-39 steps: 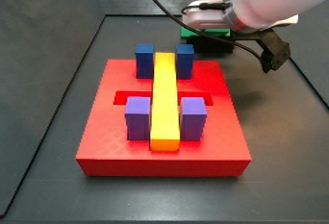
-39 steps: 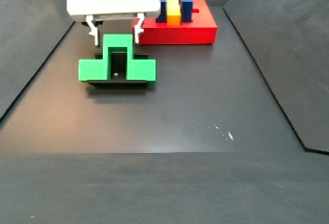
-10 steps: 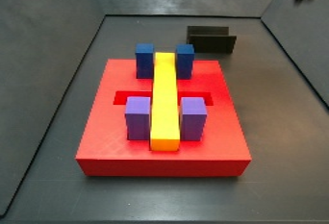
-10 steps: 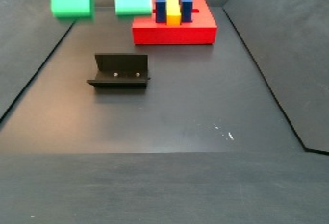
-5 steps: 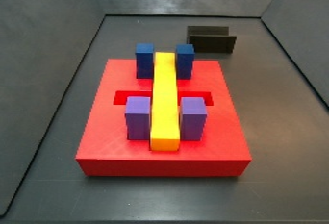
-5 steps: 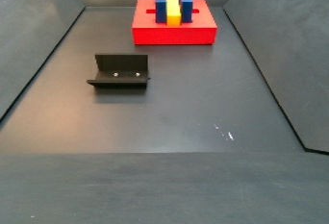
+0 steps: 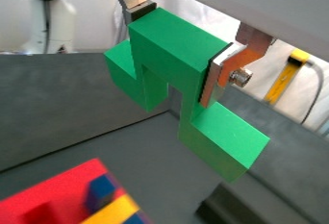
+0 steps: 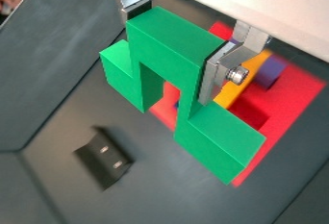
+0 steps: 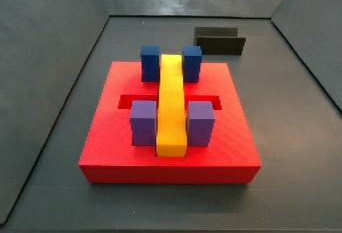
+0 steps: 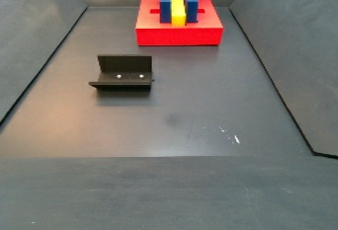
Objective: Pick up the green object. Move up. Place the green object on the fixture. Regrasp the green object. Move to above the board. Insert the green object.
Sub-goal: Move to above the board, then insert the green object.
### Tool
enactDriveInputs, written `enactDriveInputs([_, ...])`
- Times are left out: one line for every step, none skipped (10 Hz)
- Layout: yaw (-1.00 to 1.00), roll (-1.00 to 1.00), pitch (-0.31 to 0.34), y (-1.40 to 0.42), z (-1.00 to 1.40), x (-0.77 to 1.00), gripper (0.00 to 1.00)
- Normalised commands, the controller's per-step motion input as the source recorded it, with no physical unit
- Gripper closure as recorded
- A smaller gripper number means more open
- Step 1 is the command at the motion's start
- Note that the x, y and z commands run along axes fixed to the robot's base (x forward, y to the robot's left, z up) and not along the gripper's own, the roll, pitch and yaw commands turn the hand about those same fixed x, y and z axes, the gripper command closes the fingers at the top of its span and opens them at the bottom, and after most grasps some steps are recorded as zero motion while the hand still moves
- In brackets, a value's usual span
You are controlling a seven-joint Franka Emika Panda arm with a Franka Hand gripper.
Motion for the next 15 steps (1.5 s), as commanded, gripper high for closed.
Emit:
enactDriveInputs([-0.08, -1.00, -0.037, -0.27, 0.04, -0.33, 1.00])
enactDriveInputs([-0.08, -1.00, -0.035, -0.09, 0.03, -0.16, 1.00])
enactDriveInputs([-0.08, -1.00, -0.049, -0.02, 0.01, -0.11, 1.00])
enactDriveInputs([-0.07, -1.00, -0.061, 0.04, 0.01, -0.08, 1.00])
enactDriveInputs([-0.06, -0.81, -0.072, 0.04, 0.01, -0.09, 1.00])
enactDriveInputs([-0.02, -0.50, -0.076, 0.04, 0.00, -0.08, 1.00])
enactDriveInputs([-0.02, -0.33, -0.072, 0.02, 0.01, -0.07, 1.00])
enactDriveInputs([0.00, 0.00, 0.000, 0.03, -0.10, 0.11, 1.00])
enactDriveInputs([0.00, 0.00, 0.000, 0.04, -0.09, 0.13, 1.00])
enactDriveInputs([0.00, 0.00, 0.000, 0.04, -0.10, 0.15, 1.00])
enactDriveInputs([-0.04, -0.01, -0.067, 0.00, -0.25, 0.37, 1.00])
enactDriveInputs([-0.04, -0.03, -0.149, -0.06, -0.41, 0.45, 1.00])
enactDriveInputs([-0.01, -0.06, -0.193, -0.26, -0.54, 0.08, 1.00])
enactDriveInputs([-0.05, -0.13, -0.173, -0.19, -0.60, 0.00, 1.00])
enactDriveInputs([0.00, -0.10, -0.049, -0.16, -0.81, -0.08, 1.00])
